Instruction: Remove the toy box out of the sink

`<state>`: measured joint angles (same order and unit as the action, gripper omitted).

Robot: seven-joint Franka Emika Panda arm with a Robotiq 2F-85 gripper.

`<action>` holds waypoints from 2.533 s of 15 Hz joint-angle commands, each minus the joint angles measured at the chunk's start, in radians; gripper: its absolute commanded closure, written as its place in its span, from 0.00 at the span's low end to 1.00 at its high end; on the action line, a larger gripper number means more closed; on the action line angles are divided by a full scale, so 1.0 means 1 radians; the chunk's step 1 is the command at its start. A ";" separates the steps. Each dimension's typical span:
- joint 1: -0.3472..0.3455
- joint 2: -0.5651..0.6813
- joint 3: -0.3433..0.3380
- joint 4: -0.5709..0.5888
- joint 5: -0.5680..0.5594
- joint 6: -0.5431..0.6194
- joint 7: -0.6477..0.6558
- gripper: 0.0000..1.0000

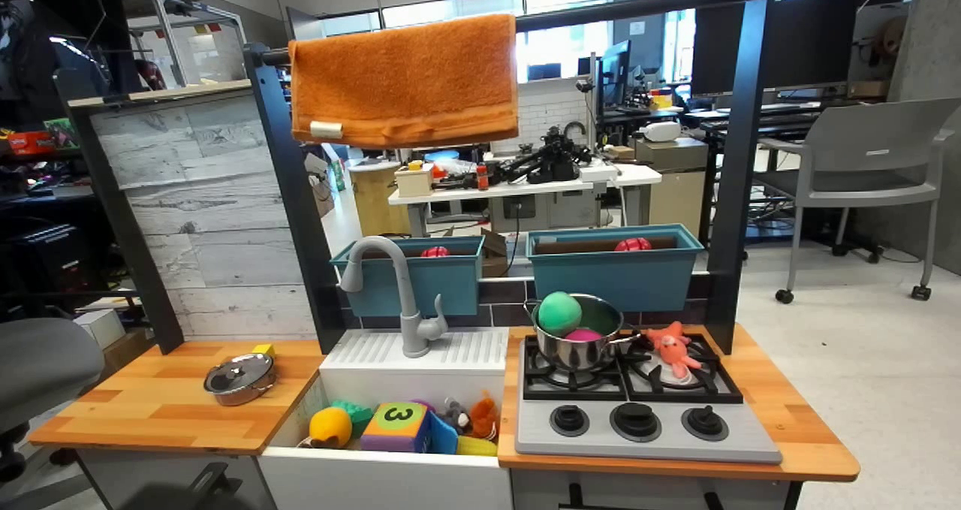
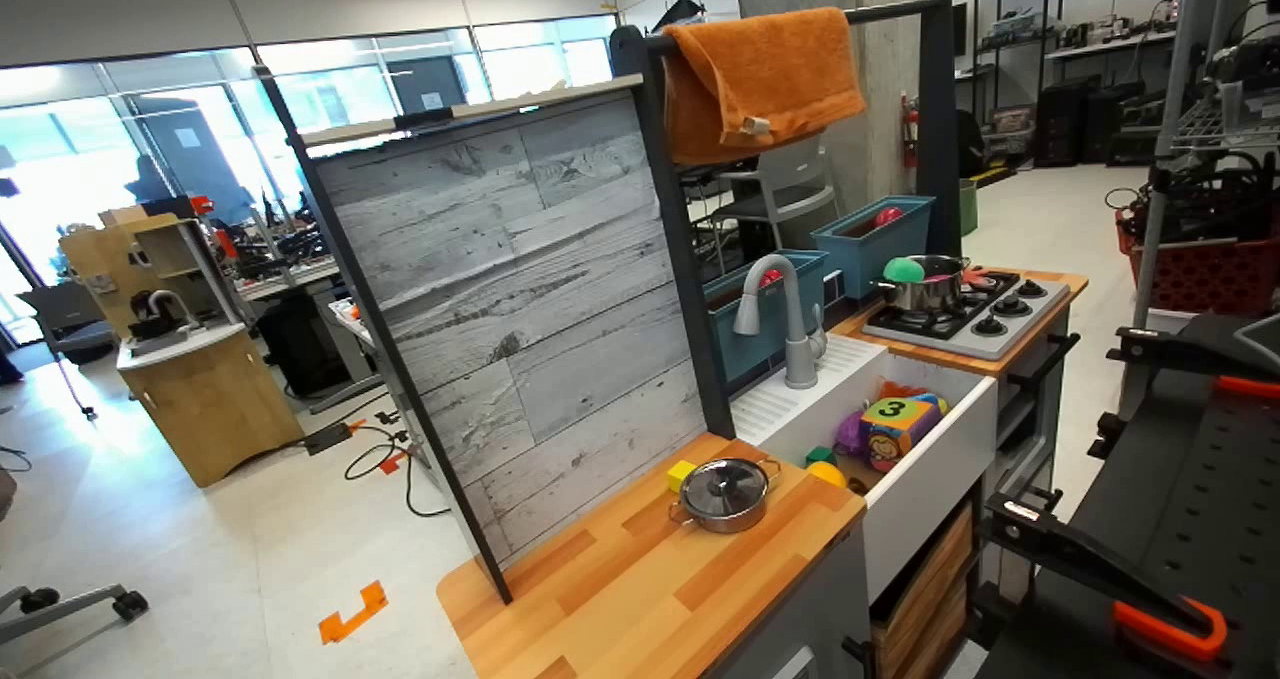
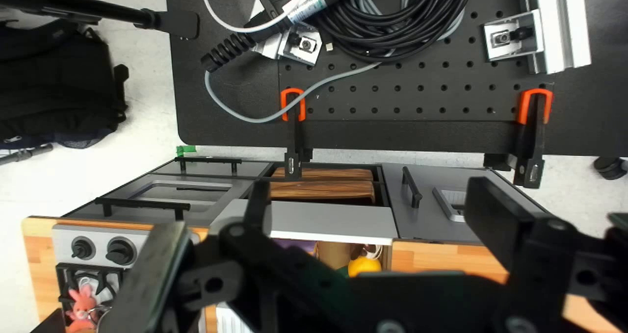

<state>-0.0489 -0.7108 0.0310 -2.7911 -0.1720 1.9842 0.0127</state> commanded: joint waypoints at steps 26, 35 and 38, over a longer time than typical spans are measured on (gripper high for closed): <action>0.007 0.000 -0.006 0.001 -0.004 -0.003 0.004 0.00; 0.007 0.000 -0.006 0.001 -0.004 -0.003 0.004 0.00; 0.006 0.031 -0.010 0.005 0.004 0.042 0.013 0.00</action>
<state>-0.0489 -0.7108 0.0310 -2.7911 -0.1721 1.9842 0.0127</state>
